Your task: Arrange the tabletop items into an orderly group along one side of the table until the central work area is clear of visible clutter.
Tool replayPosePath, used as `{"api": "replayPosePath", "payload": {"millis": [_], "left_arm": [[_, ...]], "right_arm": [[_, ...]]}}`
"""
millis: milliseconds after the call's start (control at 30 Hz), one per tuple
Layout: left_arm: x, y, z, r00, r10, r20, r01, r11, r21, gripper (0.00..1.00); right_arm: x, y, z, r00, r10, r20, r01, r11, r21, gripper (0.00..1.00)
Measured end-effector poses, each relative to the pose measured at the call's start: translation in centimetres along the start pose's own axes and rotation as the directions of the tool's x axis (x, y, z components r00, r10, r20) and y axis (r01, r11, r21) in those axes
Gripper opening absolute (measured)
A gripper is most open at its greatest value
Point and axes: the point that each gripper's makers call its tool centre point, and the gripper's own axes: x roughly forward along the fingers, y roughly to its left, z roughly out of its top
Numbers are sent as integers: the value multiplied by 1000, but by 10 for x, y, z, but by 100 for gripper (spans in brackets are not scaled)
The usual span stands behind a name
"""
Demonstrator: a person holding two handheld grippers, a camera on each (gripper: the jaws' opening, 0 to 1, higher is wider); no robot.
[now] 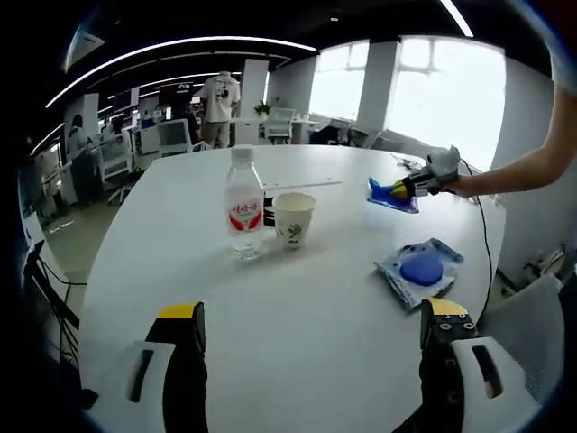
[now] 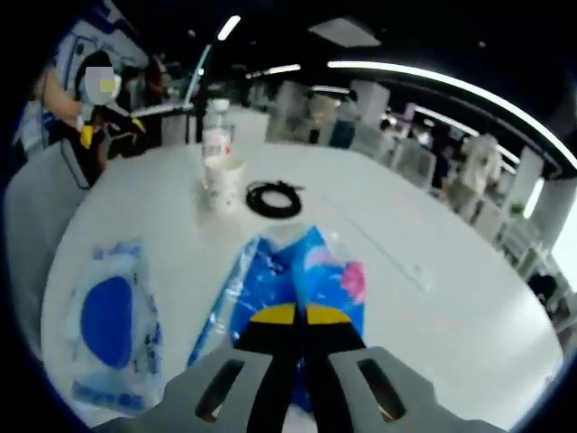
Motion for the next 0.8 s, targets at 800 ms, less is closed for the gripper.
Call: {"api": "replayPosePath", "payload": {"millis": [800], "left_arm": [[2, 5, 9, 999, 38, -13, -37, 999, 39, 100]], "right_arm": [[-29, -16, -34, 970, 242, -21, -241, 952, -189, 0]]}}
